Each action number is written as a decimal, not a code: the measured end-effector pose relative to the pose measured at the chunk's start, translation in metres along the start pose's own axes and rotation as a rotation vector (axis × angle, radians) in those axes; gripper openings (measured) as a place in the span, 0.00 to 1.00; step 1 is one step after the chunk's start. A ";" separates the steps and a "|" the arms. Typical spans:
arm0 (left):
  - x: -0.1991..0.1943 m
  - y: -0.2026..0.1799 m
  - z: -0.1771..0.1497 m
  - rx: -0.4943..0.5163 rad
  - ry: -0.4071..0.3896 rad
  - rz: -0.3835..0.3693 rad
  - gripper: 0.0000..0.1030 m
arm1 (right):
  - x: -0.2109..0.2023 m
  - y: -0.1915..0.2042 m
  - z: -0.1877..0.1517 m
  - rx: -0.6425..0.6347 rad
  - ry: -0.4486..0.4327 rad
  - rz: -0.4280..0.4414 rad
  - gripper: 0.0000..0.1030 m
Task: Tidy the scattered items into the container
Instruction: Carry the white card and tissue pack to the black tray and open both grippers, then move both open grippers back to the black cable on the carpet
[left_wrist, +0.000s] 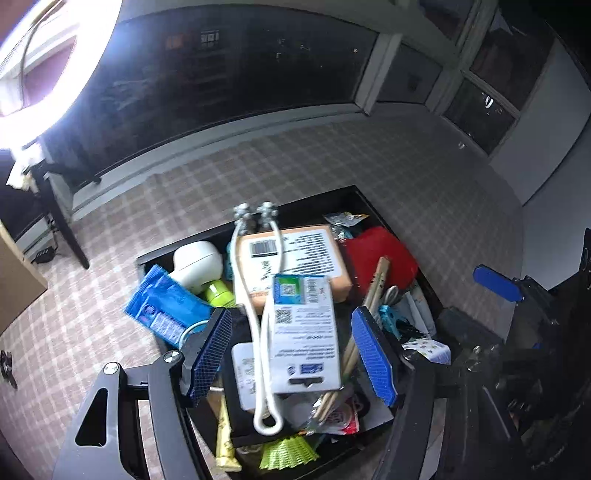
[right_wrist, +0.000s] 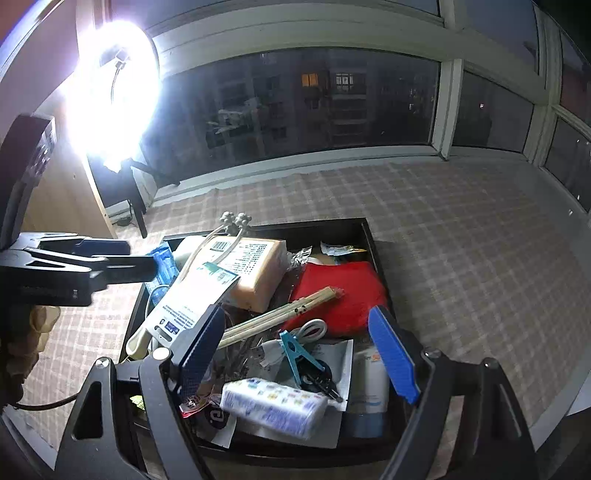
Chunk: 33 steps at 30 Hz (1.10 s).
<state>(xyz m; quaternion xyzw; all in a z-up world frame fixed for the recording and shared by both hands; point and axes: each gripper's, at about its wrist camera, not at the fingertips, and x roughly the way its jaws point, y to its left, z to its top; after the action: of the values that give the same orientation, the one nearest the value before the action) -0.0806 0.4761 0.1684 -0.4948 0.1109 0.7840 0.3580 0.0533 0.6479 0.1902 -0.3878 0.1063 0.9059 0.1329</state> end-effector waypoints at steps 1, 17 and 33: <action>-0.002 0.005 -0.002 -0.004 -0.002 0.008 0.63 | 0.000 0.001 0.000 -0.002 0.001 0.004 0.77; -0.028 0.096 -0.064 -0.169 -0.005 0.091 0.63 | -0.012 0.010 -0.018 -0.010 0.012 -0.003 0.77; -0.105 0.255 -0.171 -0.407 -0.073 0.331 0.63 | 0.026 0.200 0.005 -0.155 0.031 0.257 0.77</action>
<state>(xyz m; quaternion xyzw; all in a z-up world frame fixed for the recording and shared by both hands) -0.1065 0.1550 0.1289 -0.5032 0.0171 0.8554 0.1218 -0.0320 0.4648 0.1931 -0.3939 0.0870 0.9149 -0.0159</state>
